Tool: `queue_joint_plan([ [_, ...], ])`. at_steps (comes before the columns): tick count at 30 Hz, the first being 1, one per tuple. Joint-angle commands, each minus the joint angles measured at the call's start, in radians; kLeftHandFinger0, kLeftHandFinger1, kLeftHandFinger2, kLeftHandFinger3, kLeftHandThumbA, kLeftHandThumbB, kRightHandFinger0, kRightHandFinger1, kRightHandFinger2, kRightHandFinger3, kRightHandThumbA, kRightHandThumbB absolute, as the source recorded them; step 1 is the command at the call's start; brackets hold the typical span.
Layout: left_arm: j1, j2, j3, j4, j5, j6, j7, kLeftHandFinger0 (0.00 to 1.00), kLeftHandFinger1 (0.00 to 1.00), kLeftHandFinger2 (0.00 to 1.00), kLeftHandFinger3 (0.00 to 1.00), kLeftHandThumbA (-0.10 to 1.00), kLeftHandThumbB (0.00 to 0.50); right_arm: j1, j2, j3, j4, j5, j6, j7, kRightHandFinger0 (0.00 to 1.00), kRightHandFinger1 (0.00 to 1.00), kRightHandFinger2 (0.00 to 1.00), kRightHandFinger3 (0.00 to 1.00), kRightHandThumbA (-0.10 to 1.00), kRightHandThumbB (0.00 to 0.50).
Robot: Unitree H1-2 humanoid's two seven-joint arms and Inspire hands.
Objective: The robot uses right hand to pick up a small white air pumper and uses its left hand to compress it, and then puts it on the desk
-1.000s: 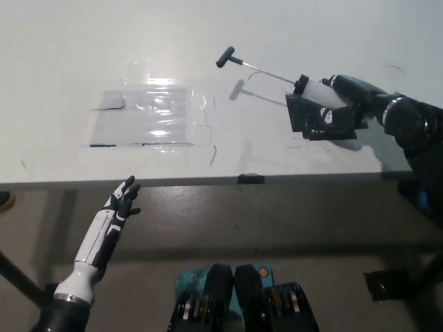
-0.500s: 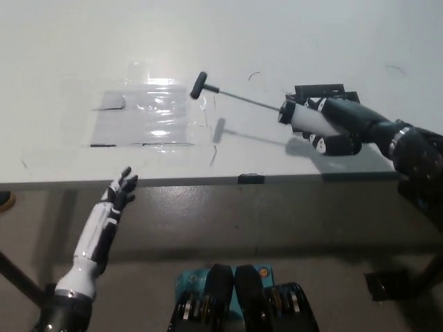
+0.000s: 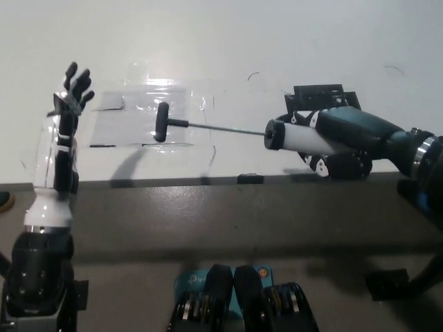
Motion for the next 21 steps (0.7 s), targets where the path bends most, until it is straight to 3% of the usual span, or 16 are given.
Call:
queue_joint_plan([
  [1,-0.046,-0.001,0.011,-0.015,-0.012,-0.042,0.031,1.00,1.00,1.00,1.00,1.00,0.286,-0.023,-0.030,0.007,-0.070,0.011,0.109,0.079,0.13,0.54,0.79,0.94,-0.10,0.134],
  [3,-0.056,-0.006,0.003,-0.022,-0.012,-0.033,0.025,1.00,1.00,1.00,1.00,1.00,0.321,-0.026,-0.029,0.009,-0.078,0.015,0.115,0.088,0.13,0.55,0.80,0.94,-0.10,0.139],
  [7,-0.058,-0.025,-0.022,-0.059,0.000,-0.010,0.014,1.00,1.00,1.00,1.00,1.00,0.314,-0.023,-0.024,0.003,-0.065,0.035,0.080,0.085,0.07,0.47,0.75,0.90,-0.10,0.147],
  [9,-0.046,-0.029,-0.049,-0.091,0.011,0.009,-0.006,1.00,1.00,1.00,1.00,1.00,0.334,-0.022,-0.024,0.011,-0.070,0.021,0.095,0.089,0.06,0.45,0.74,0.90,-0.10,0.136],
  [15,-0.001,-0.047,-0.116,-0.172,-0.006,0.053,-0.036,1.00,1.00,1.00,1.00,1.00,0.375,-0.034,-0.016,0.021,-0.061,0.005,0.108,0.092,0.05,0.45,0.76,0.92,-0.10,0.131],
  [21,0.025,-0.056,-0.158,-0.170,0.011,0.023,-0.040,1.00,1.00,1.00,1.00,1.00,0.356,-0.042,-0.010,0.031,-0.056,0.006,0.114,0.092,0.06,0.50,0.79,0.94,-0.10,0.131],
])
